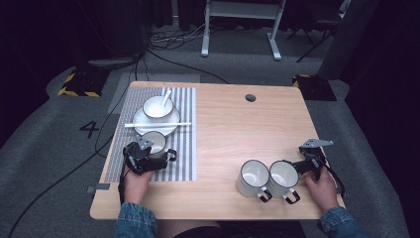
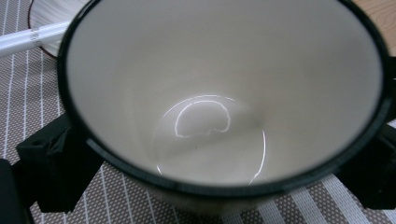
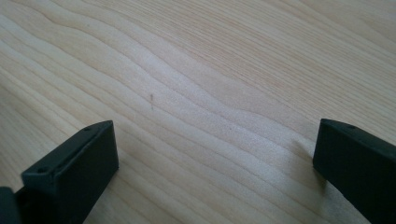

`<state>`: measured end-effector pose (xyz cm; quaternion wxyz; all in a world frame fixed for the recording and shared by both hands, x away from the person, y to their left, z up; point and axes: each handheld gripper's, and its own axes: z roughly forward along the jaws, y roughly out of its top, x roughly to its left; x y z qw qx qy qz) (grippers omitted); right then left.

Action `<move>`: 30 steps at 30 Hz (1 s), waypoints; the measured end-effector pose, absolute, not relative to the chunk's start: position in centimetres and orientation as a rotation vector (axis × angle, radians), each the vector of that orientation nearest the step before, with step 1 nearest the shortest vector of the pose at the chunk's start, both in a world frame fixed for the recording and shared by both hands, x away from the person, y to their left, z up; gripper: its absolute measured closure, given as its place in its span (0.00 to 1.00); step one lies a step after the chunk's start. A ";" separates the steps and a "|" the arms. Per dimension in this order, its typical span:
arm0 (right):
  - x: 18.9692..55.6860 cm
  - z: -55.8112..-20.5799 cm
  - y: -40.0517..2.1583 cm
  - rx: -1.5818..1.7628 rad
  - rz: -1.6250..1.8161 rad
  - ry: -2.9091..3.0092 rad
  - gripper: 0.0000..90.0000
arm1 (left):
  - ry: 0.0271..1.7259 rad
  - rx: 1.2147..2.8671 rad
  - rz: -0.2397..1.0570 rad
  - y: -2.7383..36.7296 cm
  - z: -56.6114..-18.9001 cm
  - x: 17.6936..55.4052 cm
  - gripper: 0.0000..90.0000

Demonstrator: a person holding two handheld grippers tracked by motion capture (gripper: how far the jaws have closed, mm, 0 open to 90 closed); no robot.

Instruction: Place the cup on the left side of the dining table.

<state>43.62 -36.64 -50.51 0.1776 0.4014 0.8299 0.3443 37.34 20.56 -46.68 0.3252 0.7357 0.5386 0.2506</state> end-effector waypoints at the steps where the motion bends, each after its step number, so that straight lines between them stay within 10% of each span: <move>1: 43.6 -50.5 -36.6 1.138 0.976 2.349 0.00 | 1.417 1.927 0.654 20.6 -46.4 37.0 0.02; 30: 43.6 -50.5 -36.6 1.140 0.977 2.347 0.00 | 1.323 1.859 0.527 22.3 -44.1 30.6 0.04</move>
